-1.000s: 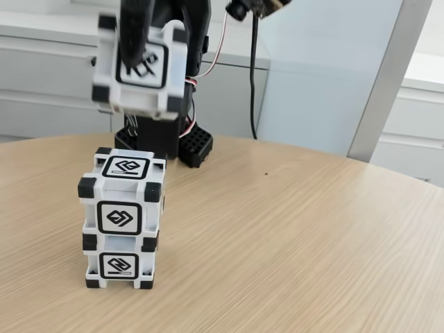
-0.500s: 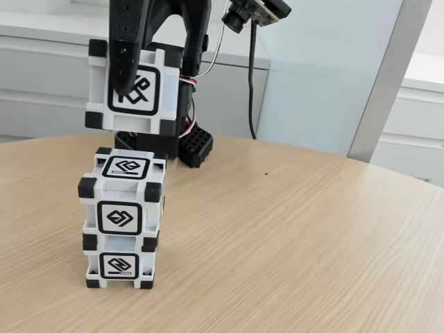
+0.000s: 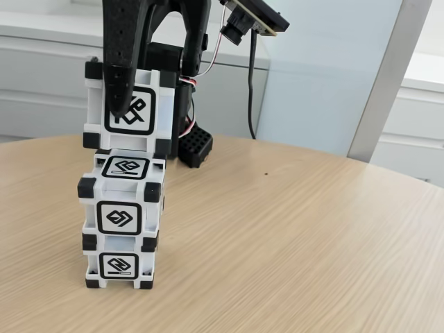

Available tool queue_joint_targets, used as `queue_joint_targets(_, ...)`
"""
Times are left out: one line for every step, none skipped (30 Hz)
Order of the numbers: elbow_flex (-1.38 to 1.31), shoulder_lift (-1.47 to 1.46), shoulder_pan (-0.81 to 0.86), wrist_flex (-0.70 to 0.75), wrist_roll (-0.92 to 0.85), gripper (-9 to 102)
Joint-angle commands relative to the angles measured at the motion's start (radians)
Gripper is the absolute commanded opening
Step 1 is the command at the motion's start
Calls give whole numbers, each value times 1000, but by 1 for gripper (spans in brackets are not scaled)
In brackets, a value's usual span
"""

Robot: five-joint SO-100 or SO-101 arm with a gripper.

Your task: Stack cubes from left to right.

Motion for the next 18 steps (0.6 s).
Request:
queue_joint_targets(-35, -2, 9, 3, 11, 0)
queue_joint_targets(-35, -3, 9, 3, 12, 0)
queue_joint_targets(-35, -3, 9, 3, 15, 0)
queue_joint_targets(-35, -3, 9, 3, 17, 0)
queue_joint_targets(-35, -3, 9, 3, 20, 0)
queue_joint_targets(-35, -3, 9, 3, 23, 0)
queue_joint_targets(-35, -3, 9, 3, 25, 0)
queue_joint_targets(-34, -3, 9, 3, 26, 0)
queue_joint_targets(-34, -3, 9, 3, 29, 0)
queue_joint_targets(-34, -3, 9, 3, 31, 0)
queue_joint_targets(-34, -3, 9, 3, 34, 0)
queue_joint_targets(-34, -5, 9, 3, 35, 0)
queue_joint_targets(-34, -5, 9, 3, 40, 0)
queue_joint_targets(-34, -8, 9, 3, 41, 0)
queue_joint_targets(-34, -15, 9, 3, 44, 0)
queue_joint_targets(-34, -26, 9, 3, 44, 0)
queue_joint_targets(-34, -37, 9, 3, 46, 0)
queue_joint_targets(-34, -46, 9, 3, 44, 0)
